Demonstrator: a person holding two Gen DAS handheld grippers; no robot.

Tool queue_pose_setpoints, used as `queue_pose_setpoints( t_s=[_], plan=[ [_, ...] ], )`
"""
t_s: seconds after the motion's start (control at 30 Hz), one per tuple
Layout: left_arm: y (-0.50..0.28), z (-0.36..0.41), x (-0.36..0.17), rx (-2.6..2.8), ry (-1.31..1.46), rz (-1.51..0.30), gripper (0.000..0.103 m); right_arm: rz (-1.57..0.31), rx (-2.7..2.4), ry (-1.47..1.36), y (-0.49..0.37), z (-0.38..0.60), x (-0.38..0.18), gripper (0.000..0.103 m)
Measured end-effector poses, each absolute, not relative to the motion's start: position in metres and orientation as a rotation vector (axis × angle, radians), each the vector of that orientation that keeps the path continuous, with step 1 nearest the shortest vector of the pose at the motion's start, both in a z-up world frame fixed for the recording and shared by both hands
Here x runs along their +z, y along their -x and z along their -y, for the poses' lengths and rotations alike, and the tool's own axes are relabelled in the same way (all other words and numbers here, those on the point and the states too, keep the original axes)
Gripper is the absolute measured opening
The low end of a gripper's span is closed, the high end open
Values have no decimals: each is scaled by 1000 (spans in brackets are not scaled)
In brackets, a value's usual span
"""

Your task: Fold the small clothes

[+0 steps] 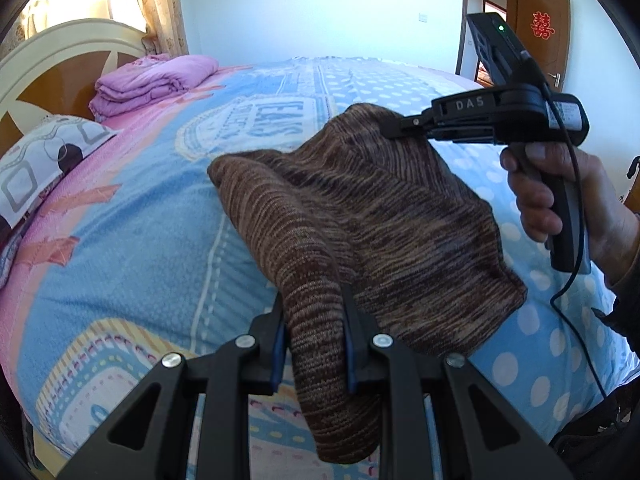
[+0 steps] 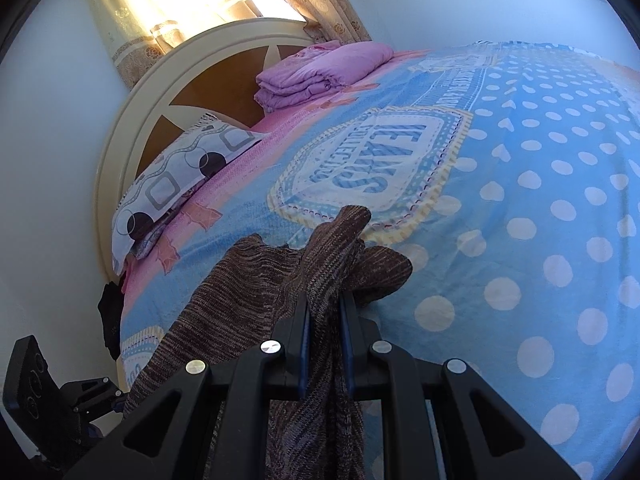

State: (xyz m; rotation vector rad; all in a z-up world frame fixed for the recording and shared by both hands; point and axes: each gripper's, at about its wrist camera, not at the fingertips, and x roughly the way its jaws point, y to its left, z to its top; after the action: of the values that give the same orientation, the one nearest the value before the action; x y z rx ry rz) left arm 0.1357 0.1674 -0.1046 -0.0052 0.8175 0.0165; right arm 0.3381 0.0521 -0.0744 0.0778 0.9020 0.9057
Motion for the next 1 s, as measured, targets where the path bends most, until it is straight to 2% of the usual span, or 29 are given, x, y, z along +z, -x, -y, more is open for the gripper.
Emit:
queue_pose_setpoints(
  t_s=[0.37,0.6,0.9,0.97,1.0],
  plan=[
    [-137,-170,-121,15,44,-835,25,-933,858,-80,-348,-59,-93,13],
    [-135,-165,-130,42,25,-828,36,-1008,805,-120,-361,-51,-125,13],
    [-133,-161,-132,56,7,-813,38,-1008,808,-124,-362,-49,-132,13],
    [-130,-158,-132,69,-13,-811,46,-1010,807,-120,-362,-49,-132,14],
    [-129,-156,-131,90,-34,-809,53,-1010,804,-121,-362,-49,-132,14]
  ],
)
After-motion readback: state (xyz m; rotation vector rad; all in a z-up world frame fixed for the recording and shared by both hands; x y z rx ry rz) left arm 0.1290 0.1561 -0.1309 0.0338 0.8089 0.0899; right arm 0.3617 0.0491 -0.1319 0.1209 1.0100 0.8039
